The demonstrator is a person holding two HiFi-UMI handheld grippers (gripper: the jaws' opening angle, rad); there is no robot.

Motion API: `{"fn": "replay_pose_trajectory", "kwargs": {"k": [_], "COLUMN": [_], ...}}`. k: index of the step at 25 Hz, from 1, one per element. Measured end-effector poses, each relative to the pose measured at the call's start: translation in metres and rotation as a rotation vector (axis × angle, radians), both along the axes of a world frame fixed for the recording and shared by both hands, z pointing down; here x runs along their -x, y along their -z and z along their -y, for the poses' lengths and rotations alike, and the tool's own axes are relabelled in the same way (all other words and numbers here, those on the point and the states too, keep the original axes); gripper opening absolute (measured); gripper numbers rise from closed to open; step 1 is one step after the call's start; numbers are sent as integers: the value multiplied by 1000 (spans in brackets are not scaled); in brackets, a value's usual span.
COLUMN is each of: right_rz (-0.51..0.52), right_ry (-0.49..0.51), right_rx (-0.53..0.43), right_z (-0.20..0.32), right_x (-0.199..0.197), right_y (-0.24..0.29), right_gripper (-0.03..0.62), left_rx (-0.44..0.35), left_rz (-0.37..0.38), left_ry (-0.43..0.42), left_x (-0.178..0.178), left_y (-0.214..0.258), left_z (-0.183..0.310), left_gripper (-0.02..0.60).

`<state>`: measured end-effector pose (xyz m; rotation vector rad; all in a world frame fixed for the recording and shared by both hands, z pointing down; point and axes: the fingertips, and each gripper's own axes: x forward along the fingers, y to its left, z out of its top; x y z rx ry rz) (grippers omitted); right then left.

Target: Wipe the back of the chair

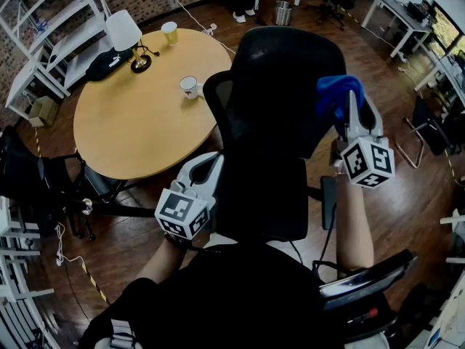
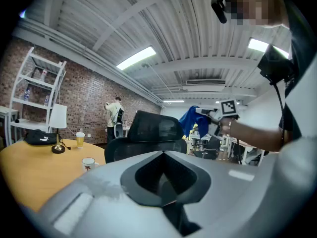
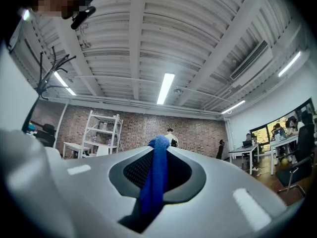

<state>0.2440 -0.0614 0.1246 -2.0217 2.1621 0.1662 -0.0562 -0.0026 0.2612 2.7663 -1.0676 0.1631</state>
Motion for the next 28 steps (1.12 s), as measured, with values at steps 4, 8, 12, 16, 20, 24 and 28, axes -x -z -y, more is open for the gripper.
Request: {"fn": "replay_pose_trajectory", "kwargs": {"k": [4,8,12,16,20,24,28], "right_rz": [-16,-115,-242,-275,-345,-352,-352], "right_ry": [-19,-86,-145,-161,-176,-147,-96], "right_rx": [-21,15,157,305,379,407,402], "right_z": [55,94,142,180,201,211,221], "right_x": [4,-14,-25,-27,-22,-13,9], "right_y": [23,45,30,1,-9,-8,-12], "right_gripper": [49,49,49,49,49,49,49], "left_rx": [44,74,76,49,47,41,44], "left_rz": [-26,-87,-113,-112,-128,-159,-154], "left_ry": [34,106,102,120,123,115,108], "left_x": [16,28,28,36,41,41,43], "left_y": [-4,-6,-3,5,7,12,10], "left_z": [11,21,26,33,40,41,44], "left_gripper": [6,6,6,6,6,6,6]}}
